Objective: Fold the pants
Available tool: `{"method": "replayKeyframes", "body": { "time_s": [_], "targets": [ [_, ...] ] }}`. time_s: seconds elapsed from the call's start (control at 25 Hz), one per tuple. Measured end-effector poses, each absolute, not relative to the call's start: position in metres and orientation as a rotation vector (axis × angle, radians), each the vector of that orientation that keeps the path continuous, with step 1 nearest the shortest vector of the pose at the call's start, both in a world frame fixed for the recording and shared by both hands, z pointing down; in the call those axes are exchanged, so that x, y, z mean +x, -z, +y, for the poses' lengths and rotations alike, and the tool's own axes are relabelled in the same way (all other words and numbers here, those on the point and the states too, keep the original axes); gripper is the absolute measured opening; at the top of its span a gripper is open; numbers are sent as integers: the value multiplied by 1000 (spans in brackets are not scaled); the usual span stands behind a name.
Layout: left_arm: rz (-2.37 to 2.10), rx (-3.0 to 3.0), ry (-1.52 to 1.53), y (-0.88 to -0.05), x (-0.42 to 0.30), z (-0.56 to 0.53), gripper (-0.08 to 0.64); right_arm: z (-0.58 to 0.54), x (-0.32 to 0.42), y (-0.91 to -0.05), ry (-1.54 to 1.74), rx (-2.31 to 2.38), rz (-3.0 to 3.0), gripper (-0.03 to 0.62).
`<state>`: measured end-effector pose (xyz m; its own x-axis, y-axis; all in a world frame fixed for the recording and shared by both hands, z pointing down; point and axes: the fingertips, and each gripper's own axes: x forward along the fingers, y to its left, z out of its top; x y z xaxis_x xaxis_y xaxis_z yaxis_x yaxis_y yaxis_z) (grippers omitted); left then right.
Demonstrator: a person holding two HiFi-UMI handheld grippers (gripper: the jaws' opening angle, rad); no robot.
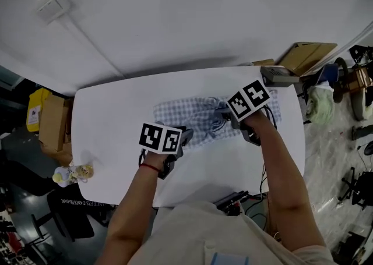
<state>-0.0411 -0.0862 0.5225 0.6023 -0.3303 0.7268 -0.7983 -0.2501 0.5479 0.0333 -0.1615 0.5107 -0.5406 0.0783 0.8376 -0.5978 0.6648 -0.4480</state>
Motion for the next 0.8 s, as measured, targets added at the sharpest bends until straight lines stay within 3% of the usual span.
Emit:
{"method": "replayKeyframes", "body": {
  "time_s": [0.8],
  "targets": [
    [-796,1891,-646,-530,93,-130,109,-230,229,-519,-934,514,-1767,98]
  ]
}}
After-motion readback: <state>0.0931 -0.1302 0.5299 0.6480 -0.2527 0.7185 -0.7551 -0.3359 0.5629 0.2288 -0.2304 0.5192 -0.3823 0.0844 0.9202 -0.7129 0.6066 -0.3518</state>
